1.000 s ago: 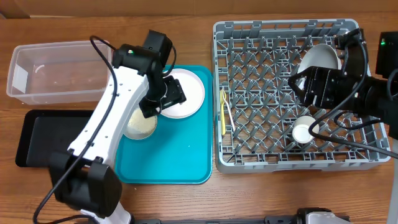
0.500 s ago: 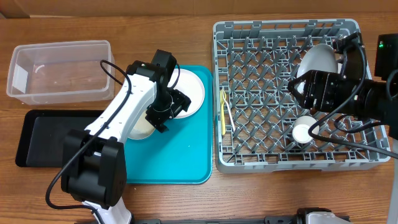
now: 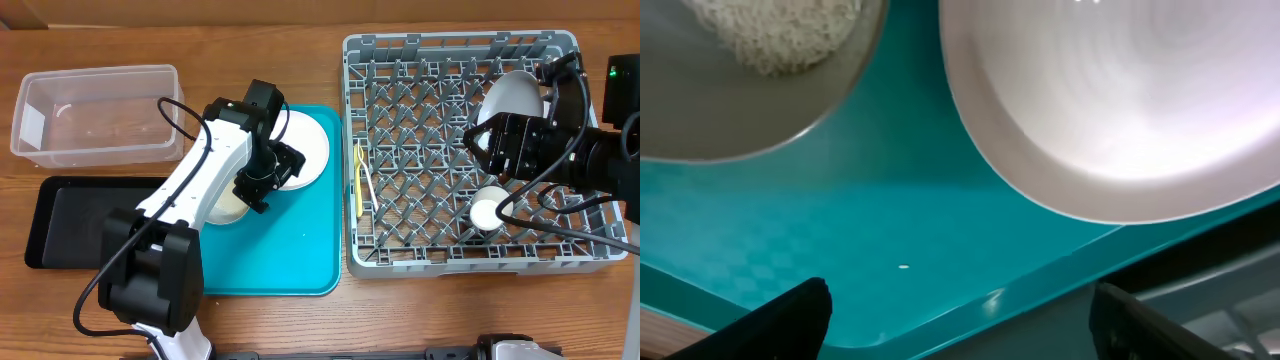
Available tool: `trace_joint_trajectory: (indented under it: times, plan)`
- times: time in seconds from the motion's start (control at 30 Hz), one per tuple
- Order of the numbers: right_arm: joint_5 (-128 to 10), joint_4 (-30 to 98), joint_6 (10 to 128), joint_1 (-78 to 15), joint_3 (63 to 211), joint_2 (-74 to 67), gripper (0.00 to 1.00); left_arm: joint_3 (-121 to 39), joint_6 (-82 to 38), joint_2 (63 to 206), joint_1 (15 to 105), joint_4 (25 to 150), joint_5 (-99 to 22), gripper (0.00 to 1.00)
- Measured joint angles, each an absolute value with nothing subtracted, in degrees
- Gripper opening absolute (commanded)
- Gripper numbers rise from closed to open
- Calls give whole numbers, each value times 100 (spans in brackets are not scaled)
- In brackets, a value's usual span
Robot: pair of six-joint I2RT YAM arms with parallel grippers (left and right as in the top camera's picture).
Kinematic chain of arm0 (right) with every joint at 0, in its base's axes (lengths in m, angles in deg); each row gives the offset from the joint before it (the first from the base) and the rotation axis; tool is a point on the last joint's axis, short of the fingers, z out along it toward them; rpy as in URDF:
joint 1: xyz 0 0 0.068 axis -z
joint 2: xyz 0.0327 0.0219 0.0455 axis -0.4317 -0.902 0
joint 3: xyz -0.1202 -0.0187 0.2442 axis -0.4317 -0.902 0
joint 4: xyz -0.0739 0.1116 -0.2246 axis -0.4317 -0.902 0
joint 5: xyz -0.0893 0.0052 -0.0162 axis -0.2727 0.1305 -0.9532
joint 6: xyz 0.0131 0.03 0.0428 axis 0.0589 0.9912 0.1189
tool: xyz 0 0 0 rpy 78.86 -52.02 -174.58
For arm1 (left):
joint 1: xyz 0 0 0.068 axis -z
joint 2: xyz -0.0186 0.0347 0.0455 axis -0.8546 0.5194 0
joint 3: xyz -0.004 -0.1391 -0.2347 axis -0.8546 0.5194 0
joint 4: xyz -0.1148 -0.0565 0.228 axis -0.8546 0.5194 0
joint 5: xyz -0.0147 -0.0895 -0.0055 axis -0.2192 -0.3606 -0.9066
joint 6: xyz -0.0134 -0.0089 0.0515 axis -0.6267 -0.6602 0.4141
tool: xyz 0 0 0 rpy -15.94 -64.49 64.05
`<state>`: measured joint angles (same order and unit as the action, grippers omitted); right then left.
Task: Sort waste into correct bins and load items into the dishwasher rack
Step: 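Grasp the pink-rimmed white plate rim on the teal tray with the left gripper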
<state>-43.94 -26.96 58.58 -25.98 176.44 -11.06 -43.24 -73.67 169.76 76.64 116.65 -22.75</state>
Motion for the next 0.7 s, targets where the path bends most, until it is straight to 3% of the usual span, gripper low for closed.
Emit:
trace_joint_trajectory:
  times: [0.1,0.47,0.7]
  plan:
    - [-4394,-2687,5856,-2598,17644,-1106,74,-4318,-7656,16976,7667,11464,-2168,75]
    - [-4396,-2698,5856,-2600,17644,-1106,74,-3950,-8674,16976,8012,10999,-1547,78]
    - [-4396,-2698,5856,-2598,17644,-1106,74,-3791,-9100,16976,8038,10802,-1066,73]
